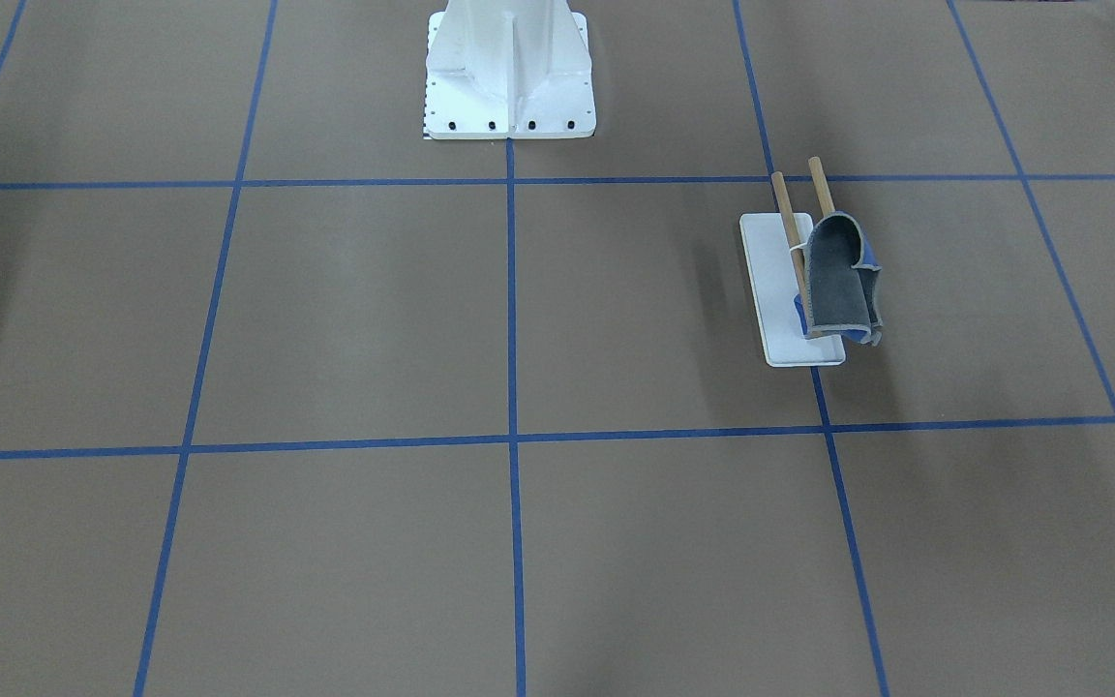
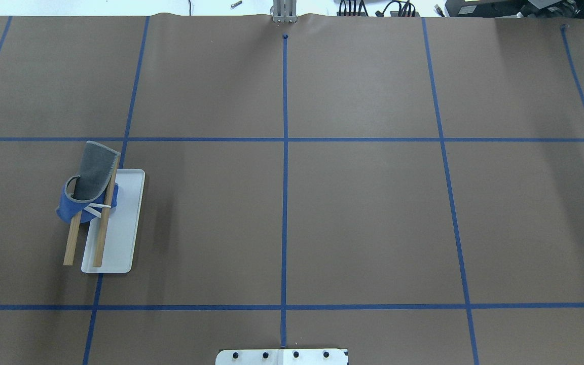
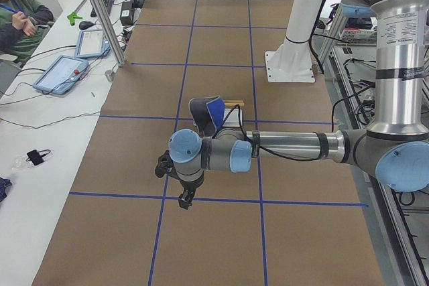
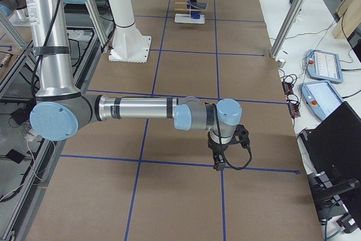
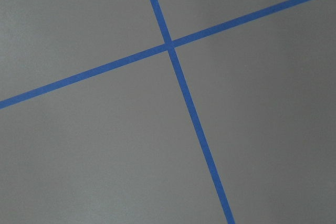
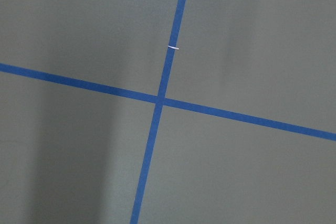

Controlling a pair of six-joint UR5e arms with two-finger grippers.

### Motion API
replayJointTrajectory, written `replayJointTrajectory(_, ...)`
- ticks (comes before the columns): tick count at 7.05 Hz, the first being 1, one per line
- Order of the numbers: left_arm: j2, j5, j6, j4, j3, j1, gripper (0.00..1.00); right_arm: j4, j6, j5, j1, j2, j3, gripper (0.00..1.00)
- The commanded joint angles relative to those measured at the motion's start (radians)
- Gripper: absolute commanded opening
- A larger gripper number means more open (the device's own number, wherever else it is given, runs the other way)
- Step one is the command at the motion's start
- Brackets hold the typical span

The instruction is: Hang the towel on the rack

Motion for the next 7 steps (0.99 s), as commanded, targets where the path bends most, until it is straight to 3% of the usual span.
replayJointTrajectory(1,0.000,0.000,0.000,0.000,-0.001,0.000,1.00,0.001,0.000,0.001,-0.005,-0.008,0.002,1.00)
replayJointTrajectory(7,0.000,0.002,0.000,0.001,-0.001,0.000,1.00,0.003,-0.001,0.001,-0.005,-0.020,0.007,1.00)
